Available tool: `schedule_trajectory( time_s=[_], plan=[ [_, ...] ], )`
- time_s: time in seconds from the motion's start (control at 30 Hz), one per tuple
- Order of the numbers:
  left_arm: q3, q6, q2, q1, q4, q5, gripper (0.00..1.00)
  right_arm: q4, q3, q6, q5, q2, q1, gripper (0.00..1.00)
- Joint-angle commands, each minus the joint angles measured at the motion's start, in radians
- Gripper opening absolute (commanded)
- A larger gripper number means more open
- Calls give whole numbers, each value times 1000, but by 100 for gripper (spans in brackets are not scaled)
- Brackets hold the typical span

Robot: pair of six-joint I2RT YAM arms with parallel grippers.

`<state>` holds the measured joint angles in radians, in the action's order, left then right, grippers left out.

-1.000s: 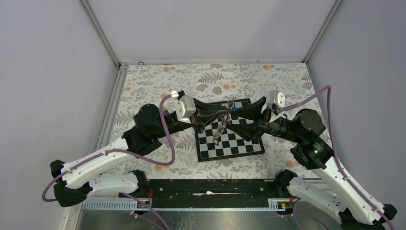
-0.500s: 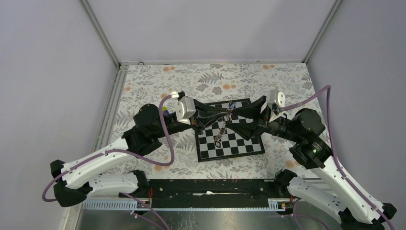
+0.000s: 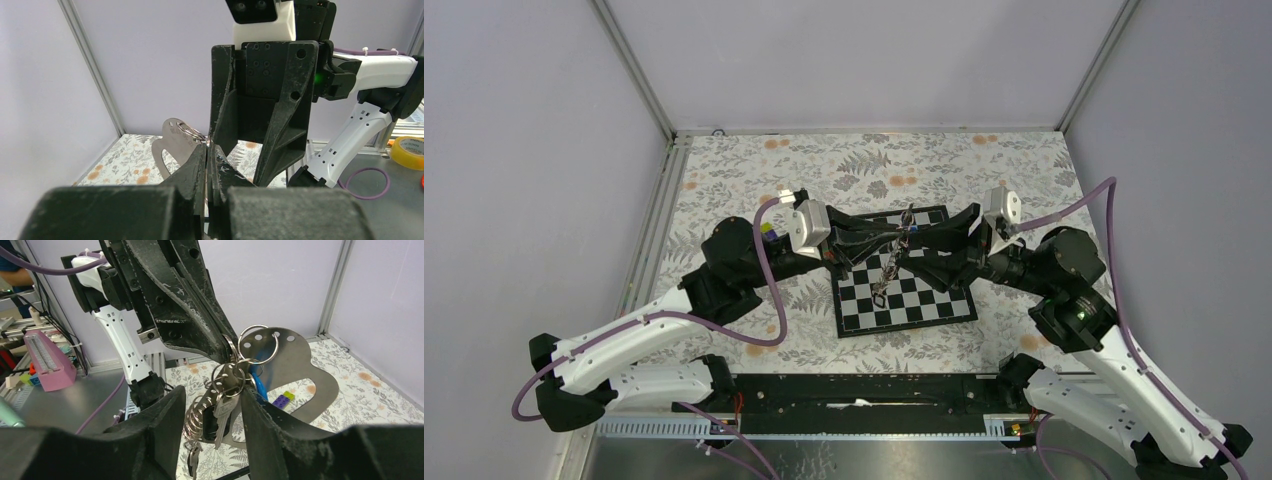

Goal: Remove the keys from the keyring
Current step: Pick up the key from the keyring.

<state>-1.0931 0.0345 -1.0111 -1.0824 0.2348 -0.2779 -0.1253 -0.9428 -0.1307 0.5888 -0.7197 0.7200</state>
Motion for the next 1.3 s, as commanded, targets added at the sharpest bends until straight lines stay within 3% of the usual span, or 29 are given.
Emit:
schedule_trajectory(
  time_s=[0.0, 0.23, 0.97, 1.27],
  plan=[
    [-43, -1, 10, 4, 82, 23, 0, -56, -22, -26, 33, 16, 3, 49],
    [-40, -3, 11, 4, 78, 25, 0, -75, -18, -34, 33, 32, 3, 47],
    [-40, -8, 8, 3, 80, 15, 0, -115, 15, -60, 20, 14, 3, 53],
    [-32, -10, 12, 3, 85, 13, 0, -126, 16, -70, 9, 5, 4, 46]
  ],
)
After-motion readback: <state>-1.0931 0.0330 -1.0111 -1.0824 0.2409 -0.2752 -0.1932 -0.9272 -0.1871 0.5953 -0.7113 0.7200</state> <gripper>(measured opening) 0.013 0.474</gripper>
